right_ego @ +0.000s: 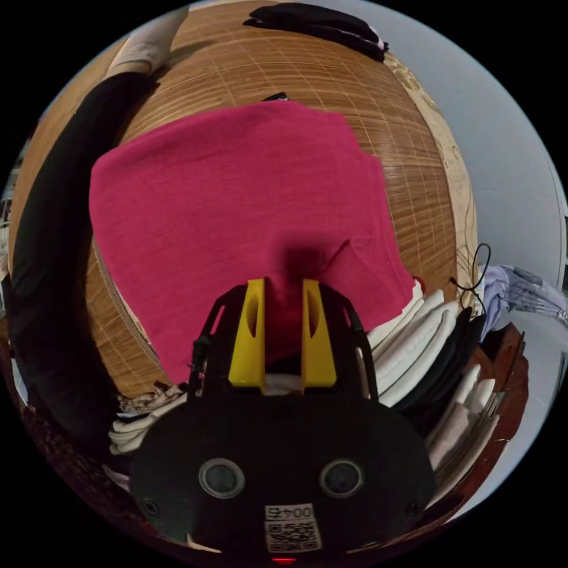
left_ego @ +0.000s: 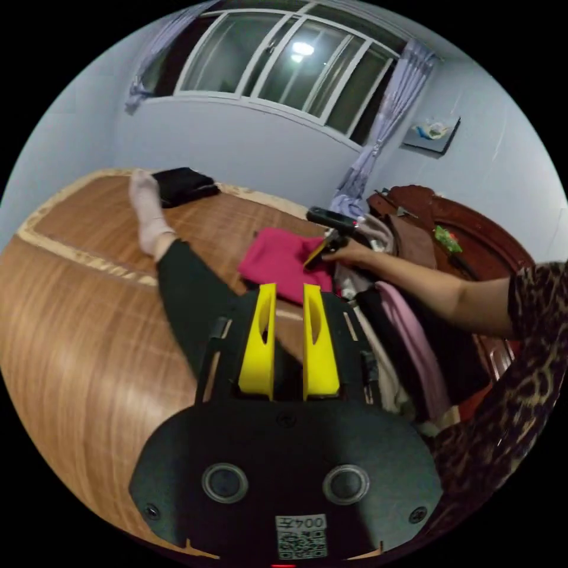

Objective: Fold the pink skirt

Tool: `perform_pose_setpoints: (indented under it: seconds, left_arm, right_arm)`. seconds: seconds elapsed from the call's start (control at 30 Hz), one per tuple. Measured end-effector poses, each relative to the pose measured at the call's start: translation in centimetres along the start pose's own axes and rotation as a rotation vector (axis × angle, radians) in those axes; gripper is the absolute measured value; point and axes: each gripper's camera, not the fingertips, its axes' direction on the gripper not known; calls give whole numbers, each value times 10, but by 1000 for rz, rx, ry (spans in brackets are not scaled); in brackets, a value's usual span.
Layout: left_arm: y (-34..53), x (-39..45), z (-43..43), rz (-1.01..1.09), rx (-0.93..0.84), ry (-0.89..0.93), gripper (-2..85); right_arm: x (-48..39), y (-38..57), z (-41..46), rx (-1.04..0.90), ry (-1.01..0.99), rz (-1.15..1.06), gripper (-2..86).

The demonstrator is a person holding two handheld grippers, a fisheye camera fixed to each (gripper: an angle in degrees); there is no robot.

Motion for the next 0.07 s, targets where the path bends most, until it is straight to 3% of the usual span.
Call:
perform_pose_setpoints:
  seconds: [0.07]
  left_arm:
    - [65,-18,-39,-79,-74,-153,57]
  right_arm:
    - [-3,6,3,11,-33,35,99]
